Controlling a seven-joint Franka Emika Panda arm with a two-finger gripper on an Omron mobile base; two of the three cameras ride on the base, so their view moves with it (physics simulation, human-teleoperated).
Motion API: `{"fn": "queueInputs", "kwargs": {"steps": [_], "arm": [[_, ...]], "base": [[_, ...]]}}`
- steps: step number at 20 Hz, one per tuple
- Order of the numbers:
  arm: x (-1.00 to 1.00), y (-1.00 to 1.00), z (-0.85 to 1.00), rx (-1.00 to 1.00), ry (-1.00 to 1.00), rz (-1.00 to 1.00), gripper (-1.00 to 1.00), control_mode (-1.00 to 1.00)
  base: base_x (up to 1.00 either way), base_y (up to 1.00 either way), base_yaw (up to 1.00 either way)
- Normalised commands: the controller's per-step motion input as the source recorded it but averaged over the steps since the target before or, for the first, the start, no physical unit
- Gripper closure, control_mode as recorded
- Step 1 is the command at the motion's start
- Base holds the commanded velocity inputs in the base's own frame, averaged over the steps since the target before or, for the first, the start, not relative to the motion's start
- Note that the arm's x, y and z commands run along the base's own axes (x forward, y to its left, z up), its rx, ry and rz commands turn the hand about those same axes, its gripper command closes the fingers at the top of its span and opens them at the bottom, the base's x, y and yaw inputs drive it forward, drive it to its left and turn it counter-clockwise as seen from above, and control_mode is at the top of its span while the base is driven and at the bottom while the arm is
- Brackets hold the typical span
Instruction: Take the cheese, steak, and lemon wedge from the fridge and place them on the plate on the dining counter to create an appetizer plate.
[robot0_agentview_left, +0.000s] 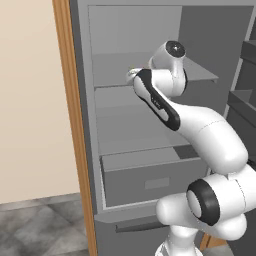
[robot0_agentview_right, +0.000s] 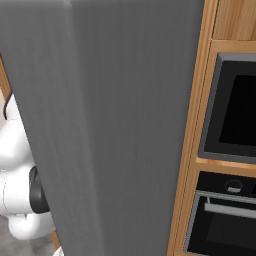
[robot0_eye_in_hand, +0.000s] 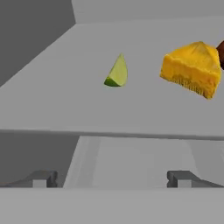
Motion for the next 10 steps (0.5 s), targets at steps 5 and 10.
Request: {"fn": "queueInputs", "kwargs": {"steps": [5,10], "arm": [[0.28,0.16,0.0,0.0,-0.11,-0.01,-1.0,-1.0],[0.33,0.04,0.02,0.0,-0.01,-0.03,-1.0,-1.0]], "base": [[0.0,0.0,0.0],[0.0,0.0,0.0]]}}
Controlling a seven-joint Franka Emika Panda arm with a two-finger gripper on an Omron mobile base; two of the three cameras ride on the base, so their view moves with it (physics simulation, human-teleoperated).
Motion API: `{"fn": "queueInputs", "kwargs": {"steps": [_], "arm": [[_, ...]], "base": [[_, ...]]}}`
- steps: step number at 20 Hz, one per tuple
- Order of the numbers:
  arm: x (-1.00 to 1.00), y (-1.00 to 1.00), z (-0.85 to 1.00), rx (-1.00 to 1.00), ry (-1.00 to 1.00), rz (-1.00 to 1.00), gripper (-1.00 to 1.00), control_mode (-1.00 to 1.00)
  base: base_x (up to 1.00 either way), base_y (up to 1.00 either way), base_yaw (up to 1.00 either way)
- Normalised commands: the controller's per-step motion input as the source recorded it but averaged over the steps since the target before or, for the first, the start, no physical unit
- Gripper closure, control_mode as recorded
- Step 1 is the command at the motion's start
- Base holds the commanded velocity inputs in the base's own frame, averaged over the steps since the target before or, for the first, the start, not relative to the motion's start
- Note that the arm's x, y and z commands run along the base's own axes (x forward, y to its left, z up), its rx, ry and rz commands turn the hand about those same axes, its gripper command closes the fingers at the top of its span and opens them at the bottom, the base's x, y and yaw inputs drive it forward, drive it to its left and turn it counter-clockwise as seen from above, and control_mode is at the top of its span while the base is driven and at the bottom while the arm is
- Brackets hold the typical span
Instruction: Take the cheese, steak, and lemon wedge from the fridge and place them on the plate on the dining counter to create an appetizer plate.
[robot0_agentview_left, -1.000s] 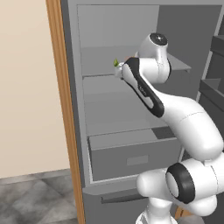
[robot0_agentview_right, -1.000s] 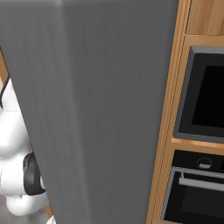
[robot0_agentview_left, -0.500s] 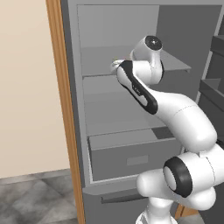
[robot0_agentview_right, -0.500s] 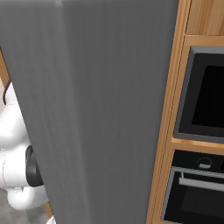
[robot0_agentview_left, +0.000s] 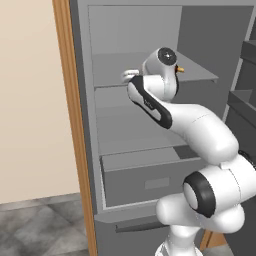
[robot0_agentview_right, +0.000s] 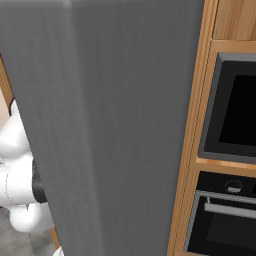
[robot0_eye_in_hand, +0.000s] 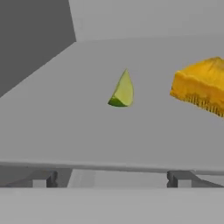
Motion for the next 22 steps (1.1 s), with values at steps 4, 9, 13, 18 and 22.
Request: {"fn": "queueInputs", "kwargs": {"steps": [4,9,13,18,22], "arm": [[0.38,0.0,0.12,0.02,0.02,-0.04,-1.0,-1.0],[0.4,0.0,0.07,0.01,0.04,-0.05,-1.0,-1.0],[0.45,0.02,0.0,0.0,0.02,-0.03,-1.0,-1.0],[0.49,0.07,0.0,0.0,0.01,-0.01,-1.0,-1.0],[0.49,0.03,0.0,0.0,0.01,0.0,-1.0,-1.0]], "base": [[0.0,0.0,0.0],[0.0,0.0,0.0],[0.0,0.0,0.0],[0.0,0.0,0.0],[0.0,0.0,0.0]]}}
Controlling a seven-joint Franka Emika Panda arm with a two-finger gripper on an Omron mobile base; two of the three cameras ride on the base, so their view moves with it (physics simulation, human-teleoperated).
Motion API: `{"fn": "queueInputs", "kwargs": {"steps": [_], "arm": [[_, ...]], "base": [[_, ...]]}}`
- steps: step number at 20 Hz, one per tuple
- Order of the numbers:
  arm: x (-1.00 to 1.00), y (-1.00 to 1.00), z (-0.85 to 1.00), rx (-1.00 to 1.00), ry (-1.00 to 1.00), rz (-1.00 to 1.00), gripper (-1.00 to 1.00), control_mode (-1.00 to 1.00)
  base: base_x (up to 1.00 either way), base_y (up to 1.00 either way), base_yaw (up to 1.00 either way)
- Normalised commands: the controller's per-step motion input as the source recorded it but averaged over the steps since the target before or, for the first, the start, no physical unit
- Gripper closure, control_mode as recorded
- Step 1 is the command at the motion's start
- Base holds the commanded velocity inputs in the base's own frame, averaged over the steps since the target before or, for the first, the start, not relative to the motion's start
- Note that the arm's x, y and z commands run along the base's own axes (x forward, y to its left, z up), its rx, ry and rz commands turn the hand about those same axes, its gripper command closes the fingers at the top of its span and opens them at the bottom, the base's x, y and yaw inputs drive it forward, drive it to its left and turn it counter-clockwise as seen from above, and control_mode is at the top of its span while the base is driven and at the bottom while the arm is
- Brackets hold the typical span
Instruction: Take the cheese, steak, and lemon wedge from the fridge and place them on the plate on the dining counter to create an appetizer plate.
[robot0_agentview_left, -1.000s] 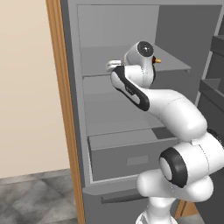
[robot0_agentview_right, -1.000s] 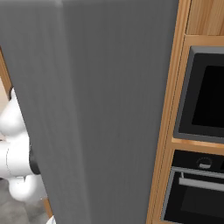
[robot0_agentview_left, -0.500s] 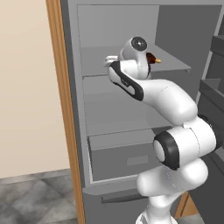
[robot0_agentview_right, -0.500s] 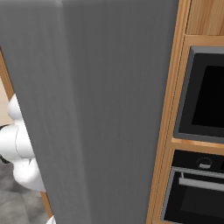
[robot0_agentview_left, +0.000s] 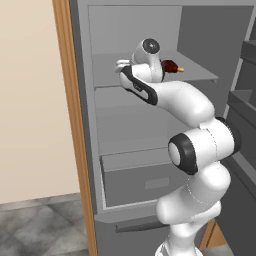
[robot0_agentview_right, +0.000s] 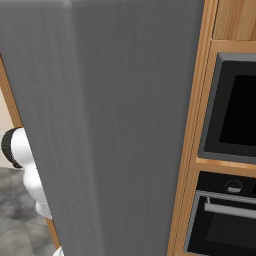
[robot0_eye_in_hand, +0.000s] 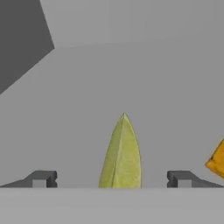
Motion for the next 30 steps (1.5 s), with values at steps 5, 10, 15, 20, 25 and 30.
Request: {"fn": "queueInputs", "kwargs": {"steps": [5,10,15,20,25,30], "arm": [[0.35,0.0,-0.02,0.0,0.03,-0.03,-1.0,-1.0],[0.05,0.0,-0.22,0.0,0.08,-0.09,1.0,-1.0],[0.0,0.0,-0.24,0.0,0.06,-0.09,1.0,-1.0],[-0.04,-0.01,-0.01,0.0,0.0,0.0,1.0,-1.0],[-0.8,-0.13,-0.23,0.0,0.0,0.0,1.0,-1.0],[-1.0,-0.25,-0.02,0.0,0.0,0.0,1.0,-1.0]], "base": [[0.0,0.0,0.0],[0.0,0.0,0.0],[0.0,0.0,0.0],[0.0,0.0,0.0],[0.0,0.0,0.0],[0.0,0.0,0.0]]}}
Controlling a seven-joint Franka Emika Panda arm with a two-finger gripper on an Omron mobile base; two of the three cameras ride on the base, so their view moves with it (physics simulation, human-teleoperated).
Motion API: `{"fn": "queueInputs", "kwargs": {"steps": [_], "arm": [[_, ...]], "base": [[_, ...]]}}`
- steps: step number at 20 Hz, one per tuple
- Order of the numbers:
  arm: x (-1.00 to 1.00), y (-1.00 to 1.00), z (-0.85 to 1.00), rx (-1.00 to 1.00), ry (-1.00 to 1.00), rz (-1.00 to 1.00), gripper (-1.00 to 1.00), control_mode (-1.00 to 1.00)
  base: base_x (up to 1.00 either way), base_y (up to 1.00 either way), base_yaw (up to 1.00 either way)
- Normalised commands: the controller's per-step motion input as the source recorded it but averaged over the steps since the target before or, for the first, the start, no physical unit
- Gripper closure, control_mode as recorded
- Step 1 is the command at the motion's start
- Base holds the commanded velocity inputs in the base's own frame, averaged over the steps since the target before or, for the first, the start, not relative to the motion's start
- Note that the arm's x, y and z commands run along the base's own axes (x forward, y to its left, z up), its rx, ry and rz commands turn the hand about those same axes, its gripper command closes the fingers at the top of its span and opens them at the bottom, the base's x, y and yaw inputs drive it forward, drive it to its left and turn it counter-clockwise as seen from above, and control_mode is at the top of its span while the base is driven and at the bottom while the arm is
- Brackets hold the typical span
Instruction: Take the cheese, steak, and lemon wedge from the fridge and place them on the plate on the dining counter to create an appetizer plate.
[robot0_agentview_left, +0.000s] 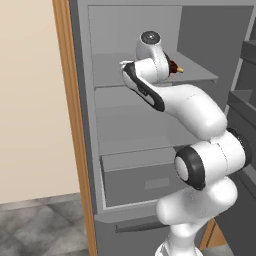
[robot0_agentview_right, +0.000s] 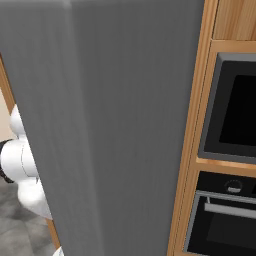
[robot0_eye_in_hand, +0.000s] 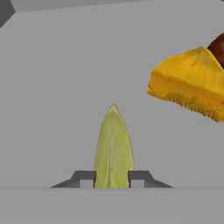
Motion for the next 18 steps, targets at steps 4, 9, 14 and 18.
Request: {"fn": "queueInputs", "kwargs": {"steps": [4,9,14,18], "arm": [[-1.0,-0.35,0.0,0.0,-0.01,0.0,1.0,-1.0],[-1.0,-0.35,0.02,0.0,-0.03,0.0,1.0,-1.0],[-0.99,-0.21,0.02,0.0,-0.03,0.0,1.0,-1.0],[-0.82,-0.15,0.04,0.0,-0.01,0.0,1.0,-1.0]], "base": [[0.0,0.0,0.0],[0.0,0.0,0.0],[0.0,0.0,0.0],[0.0,0.0,0.0]]}}
